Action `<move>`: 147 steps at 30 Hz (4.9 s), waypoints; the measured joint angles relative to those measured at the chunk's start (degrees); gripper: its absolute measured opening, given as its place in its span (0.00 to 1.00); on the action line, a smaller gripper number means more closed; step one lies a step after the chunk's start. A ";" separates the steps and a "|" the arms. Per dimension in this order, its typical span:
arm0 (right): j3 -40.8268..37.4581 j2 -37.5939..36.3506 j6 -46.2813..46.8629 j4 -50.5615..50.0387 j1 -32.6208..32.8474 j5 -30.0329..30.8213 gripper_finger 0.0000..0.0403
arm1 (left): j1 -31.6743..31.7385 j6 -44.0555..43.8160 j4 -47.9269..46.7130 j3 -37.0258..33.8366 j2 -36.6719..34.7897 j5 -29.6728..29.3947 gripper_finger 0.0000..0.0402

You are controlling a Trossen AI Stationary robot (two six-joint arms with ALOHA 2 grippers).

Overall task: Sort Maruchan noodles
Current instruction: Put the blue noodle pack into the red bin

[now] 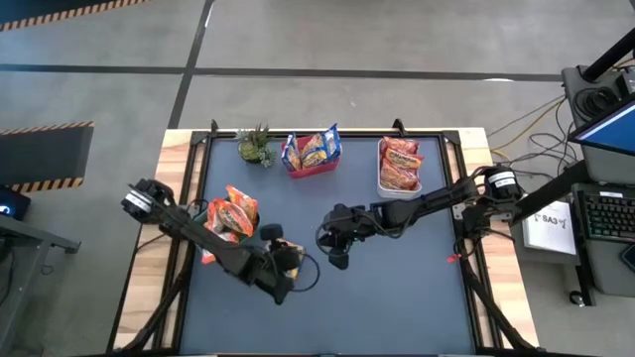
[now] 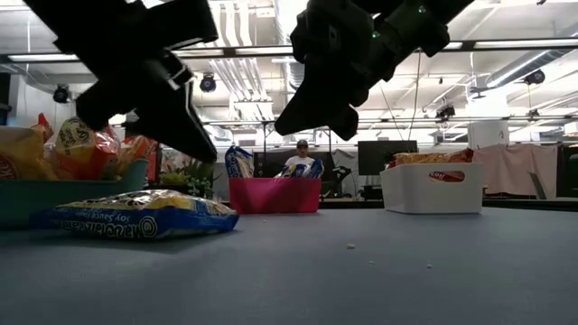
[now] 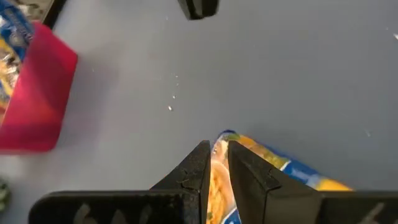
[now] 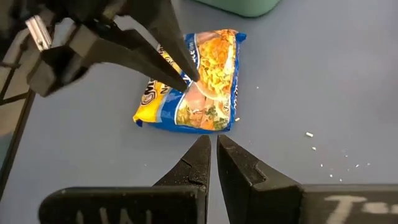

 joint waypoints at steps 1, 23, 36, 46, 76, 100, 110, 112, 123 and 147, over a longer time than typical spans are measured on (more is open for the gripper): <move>0.00 0.00 0.60 -0.14 -0.05 0.00 0.04 | 0.35 1.57 -0.05 0.00 -0.46 0.90 0.10; -0.28 5.08 15.82 4.05 -1.76 -6.32 0.51 | -5.37 -8.85 -10.27 -6.81 -6.40 19.88 0.09; 0.31 13.80 22.22 16.01 -3.84 -11.05 0.80 | -5.59 -12.94 -4.62 -12.52 -6.53 20.17 0.09; 4.22 21.07 23.87 23.24 -4.59 -13.91 0.85 | -5.87 -16.67 -2.14 -14.70 -6.61 19.77 0.10; 7.04 25.63 24.42 29.01 -4.06 -16.28 0.82 | -6.44 -21.48 4.43 -14.85 -3.72 15.01 0.10; 5.37 4.81 4.09 -6.98 -4.11 -5.68 0.81 | -5.33 -19.40 14.17 -14.99 -1.67 5.41 0.10; -0.89 -1.39 4.85 -7.34 -3.76 -4.31 0.81 | -2.57 -7.33 24.48 -14.48 -0.27 3.55 0.10; -2.05 -1.74 5.70 -6.77 -3.74 -4.36 0.81 | -2.62 -6.52 23.87 -13.73 -0.31 3.56 0.10; -6.67 -1.44 7.42 -0.75 -3.61 -4.37 0.81 | -2.66 -4.16 20.47 -10.35 -0.48 3.53 0.10; -6.73 -1.44 4.99 0.67 -3.62 -2.98 0.81 | 0.71 -1.76 25.28 -9.14 3.08 -7.89 0.10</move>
